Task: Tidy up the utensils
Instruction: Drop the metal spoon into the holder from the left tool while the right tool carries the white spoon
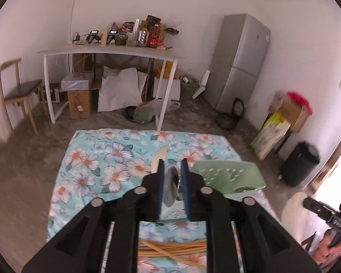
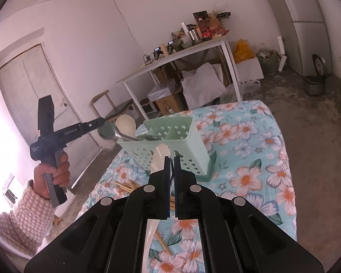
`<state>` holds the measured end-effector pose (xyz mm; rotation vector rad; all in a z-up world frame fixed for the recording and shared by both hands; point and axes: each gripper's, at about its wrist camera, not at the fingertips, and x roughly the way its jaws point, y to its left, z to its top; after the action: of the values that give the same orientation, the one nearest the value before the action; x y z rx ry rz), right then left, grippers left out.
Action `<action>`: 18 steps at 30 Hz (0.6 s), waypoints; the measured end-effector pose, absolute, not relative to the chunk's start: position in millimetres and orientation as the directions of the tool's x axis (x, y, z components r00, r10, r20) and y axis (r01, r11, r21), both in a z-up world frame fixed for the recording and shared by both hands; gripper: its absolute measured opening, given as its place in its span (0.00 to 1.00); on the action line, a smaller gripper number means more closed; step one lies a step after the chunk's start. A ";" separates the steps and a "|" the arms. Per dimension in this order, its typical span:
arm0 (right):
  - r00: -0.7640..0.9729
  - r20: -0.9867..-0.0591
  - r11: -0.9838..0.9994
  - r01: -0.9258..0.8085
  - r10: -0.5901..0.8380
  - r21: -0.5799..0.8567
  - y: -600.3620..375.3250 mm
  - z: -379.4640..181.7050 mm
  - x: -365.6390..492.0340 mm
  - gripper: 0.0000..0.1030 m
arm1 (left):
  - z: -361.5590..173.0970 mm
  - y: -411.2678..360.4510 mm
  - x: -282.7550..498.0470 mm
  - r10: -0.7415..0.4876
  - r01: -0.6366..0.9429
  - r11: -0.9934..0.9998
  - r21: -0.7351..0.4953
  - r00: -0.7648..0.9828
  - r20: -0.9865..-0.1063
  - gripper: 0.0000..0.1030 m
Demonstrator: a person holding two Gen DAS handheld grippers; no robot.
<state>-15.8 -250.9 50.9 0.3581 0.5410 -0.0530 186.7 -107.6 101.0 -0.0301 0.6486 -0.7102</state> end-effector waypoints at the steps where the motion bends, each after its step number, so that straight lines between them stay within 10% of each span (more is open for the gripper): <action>1: 0.860 -0.509 0.937 0.143 0.043 0.320 -250.8 52.8 -15.2 0.01 | 101.8 -102.9 183.8 -0.627 0.598 0.761 -0.253 0.575 -0.525 0.27; 7: 0.883 -0.470 0.934 0.147 0.024 0.325 -257.0 70.1 -2.3 0.01 | 109.9 -72.9 166.2 -0.651 0.588 0.755 -0.291 0.614 -0.446 0.48; 18: 0.951 -0.302 0.948 0.157 -0.070 0.277 -271.4 128.8 33.1 0.01 | 100.2 -35.8 154.5 -0.675 0.565 0.738 -0.369 0.612 -0.412 0.50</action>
<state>33.1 -271.4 128.8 0.3039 0.2934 -0.1171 154.5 -35.8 100.2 -0.2105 0.5616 -0.7207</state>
